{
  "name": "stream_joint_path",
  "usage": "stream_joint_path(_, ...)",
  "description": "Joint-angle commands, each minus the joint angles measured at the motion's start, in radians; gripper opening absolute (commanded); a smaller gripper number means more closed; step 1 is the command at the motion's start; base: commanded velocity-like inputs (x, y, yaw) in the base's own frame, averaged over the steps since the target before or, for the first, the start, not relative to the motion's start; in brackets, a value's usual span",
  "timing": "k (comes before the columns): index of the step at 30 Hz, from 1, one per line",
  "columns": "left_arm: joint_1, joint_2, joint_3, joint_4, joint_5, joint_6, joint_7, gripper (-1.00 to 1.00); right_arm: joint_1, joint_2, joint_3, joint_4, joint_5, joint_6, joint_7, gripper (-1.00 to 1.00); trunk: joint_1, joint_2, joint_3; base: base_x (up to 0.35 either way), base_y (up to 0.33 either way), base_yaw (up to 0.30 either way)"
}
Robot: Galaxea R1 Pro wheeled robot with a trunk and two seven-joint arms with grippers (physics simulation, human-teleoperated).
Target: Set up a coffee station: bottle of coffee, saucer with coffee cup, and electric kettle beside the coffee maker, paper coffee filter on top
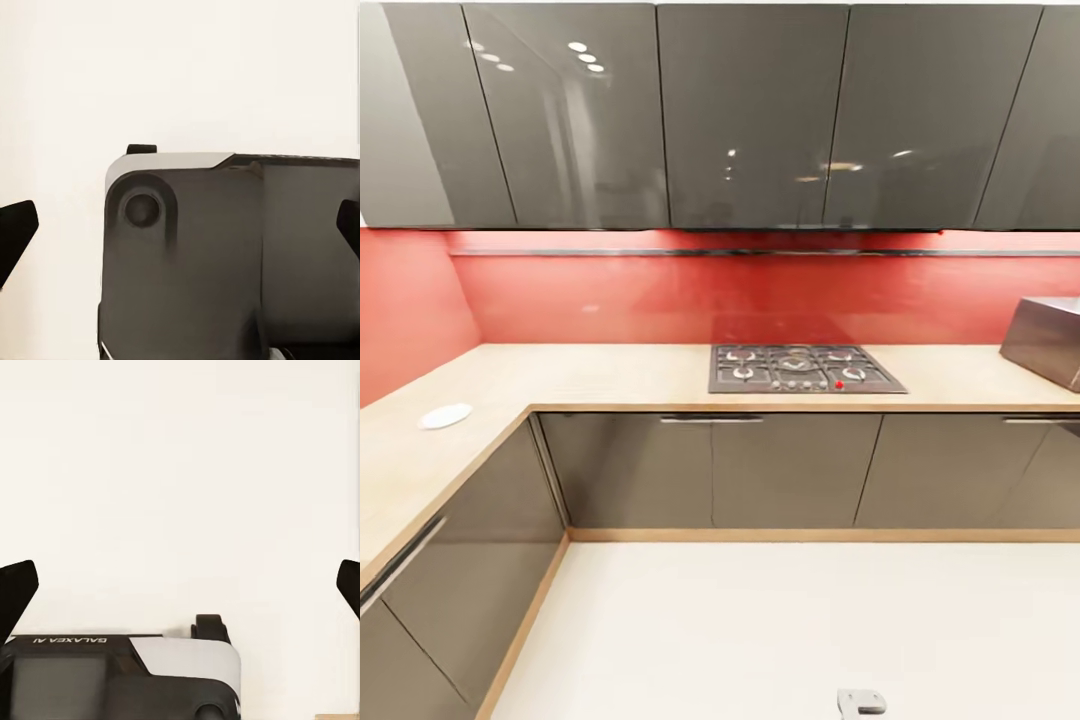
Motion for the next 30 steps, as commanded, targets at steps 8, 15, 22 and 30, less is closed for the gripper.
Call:
stream_joint_path(8,-0.001,0.0,-0.005,0.0,0.009,-0.003,0.0,1.0,-0.001,0.001,0.008,0.001,-0.008,0.002,-0.002,1.0,0.001,-0.001,-0.001,0.342,-0.153,0.029)
stream_joint_path(15,-0.001,0.0,-0.005,0.0,0.009,-0.003,0.0,1.0,-0.001,0.001,0.008,0.001,-0.008,0.002,-0.002,1.0,0.001,-0.001,0.004,0.34,-0.164,0.171)
stream_joint_path(22,0.0,0.0,-0.005,0.0,0.009,-0.003,0.0,1.0,-0.001,0.001,0.009,0.001,-0.008,0.002,-0.002,1.0,0.001,-0.001,0.012,0.338,-0.169,0.234)
stream_joint_path(30,-0.001,0.0,-0.005,0.0,0.009,-0.003,0.0,1.0,-0.001,0.001,0.008,0.001,-0.008,0.002,-0.002,1.0,0.001,-0.001,0.019,0.336,-0.173,0.256)
